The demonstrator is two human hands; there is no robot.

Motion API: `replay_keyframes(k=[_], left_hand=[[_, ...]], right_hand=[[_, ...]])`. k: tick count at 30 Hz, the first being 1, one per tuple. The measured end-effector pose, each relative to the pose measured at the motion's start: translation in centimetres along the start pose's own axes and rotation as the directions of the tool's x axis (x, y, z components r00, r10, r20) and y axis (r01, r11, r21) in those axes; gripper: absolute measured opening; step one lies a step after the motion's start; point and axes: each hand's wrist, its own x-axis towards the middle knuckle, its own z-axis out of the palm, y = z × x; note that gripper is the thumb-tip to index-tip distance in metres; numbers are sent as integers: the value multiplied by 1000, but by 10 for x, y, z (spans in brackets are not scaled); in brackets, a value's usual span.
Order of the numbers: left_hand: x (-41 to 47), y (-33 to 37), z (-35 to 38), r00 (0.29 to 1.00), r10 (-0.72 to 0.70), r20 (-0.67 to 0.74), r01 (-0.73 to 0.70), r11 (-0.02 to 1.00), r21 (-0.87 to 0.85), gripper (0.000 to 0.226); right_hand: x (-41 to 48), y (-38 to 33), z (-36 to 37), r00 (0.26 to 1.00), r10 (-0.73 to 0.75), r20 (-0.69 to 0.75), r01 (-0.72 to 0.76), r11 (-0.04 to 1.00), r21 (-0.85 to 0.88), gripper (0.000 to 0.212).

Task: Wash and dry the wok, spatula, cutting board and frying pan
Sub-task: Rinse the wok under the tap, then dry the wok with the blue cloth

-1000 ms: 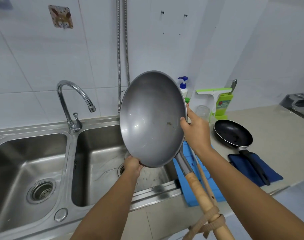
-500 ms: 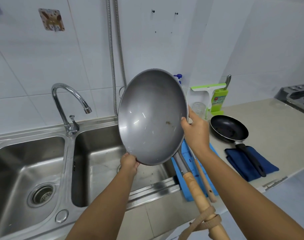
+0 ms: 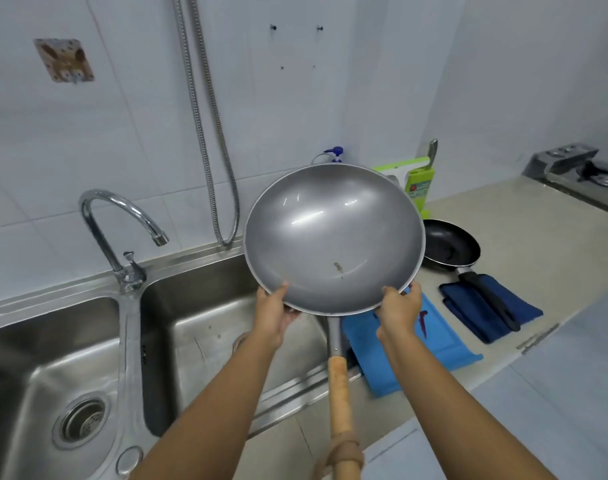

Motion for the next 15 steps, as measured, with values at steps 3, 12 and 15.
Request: replay_keyframes(k=[3,12,15], left_hand=[[-9,-17,14,990,-102,97,92,991,102,37],[-1,-31,43,988,-42,148,9,977,214,45],[6,-38,53,994,-32,104,10,980,201,43]], right_hand=[[-7,4,-7,999,45,-24,-42,995,89,42],[-2,-12,-74,990,13,143,-26,995,92,19],[33,-20,-103,990,-120,77,133,974,-182,16]])
